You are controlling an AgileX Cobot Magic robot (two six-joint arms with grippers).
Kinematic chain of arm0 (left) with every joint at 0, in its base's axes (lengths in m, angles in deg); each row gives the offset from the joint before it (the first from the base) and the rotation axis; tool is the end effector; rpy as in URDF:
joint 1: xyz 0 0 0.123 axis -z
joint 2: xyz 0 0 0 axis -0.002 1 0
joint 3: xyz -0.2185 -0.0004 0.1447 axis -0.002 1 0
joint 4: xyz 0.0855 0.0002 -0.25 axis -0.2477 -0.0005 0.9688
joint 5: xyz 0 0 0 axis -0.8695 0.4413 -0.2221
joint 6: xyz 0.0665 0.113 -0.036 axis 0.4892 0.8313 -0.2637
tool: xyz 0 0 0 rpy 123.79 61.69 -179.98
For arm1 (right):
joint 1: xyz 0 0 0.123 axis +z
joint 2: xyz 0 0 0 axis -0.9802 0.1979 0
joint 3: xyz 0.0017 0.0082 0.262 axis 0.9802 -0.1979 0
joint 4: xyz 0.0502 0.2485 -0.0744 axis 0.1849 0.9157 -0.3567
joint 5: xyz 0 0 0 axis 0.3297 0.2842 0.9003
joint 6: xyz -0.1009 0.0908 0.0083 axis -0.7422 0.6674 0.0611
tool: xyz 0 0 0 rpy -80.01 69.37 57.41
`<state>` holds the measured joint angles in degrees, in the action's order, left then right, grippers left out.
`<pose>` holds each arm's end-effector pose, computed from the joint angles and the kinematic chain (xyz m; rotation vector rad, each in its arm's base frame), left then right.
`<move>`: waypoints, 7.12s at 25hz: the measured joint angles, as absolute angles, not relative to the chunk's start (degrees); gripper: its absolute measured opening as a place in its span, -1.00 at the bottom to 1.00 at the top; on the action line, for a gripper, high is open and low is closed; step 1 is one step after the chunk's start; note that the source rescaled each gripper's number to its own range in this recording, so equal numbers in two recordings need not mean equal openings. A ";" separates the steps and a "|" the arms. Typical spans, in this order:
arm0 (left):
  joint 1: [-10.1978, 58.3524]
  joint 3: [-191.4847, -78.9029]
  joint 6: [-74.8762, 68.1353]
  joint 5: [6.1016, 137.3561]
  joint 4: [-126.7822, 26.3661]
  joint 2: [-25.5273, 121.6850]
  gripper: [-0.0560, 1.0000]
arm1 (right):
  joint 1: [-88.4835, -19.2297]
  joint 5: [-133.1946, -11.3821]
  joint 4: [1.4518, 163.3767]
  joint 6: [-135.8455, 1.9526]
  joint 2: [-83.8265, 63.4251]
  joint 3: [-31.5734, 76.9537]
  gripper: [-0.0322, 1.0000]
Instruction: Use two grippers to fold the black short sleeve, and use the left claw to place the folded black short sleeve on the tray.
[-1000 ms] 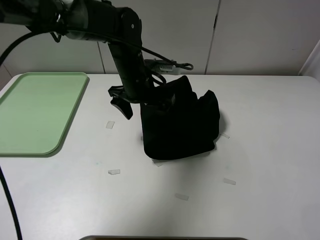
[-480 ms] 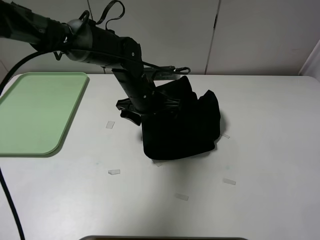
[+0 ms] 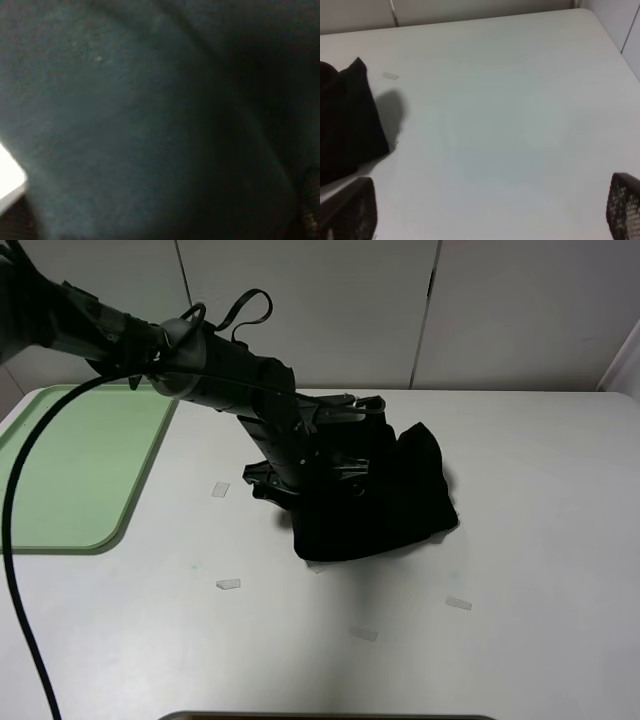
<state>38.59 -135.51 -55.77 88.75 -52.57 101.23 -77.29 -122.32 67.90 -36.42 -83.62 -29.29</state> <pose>0.3541 -0.2933 0.0310 0.2551 2.7228 -0.4573 0.0711 -0.0119 0.2645 0.1148 2.0121 -0.0382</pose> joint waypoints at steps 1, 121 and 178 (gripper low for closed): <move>38.81 -135.57 -55.77 88.45 -52.65 101.31 1.00 | -77.29 -122.32 67.90 -36.42 -83.62 -29.29 1.00; -12.32 -151.55 -26.67 134.50 -64.25 71.43 1.00 | -77.29 -122.32 67.90 -36.41 -83.62 -29.29 1.00; -6.96 -84.36 -25.20 130.54 -53.67 -24.10 1.00 | -77.29 -122.32 67.90 -36.41 -83.62 -29.29 1.00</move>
<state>-6.96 -84.36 -25.20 130.54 -53.67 -24.10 -77.29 -122.32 67.90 -36.41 -83.62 -29.29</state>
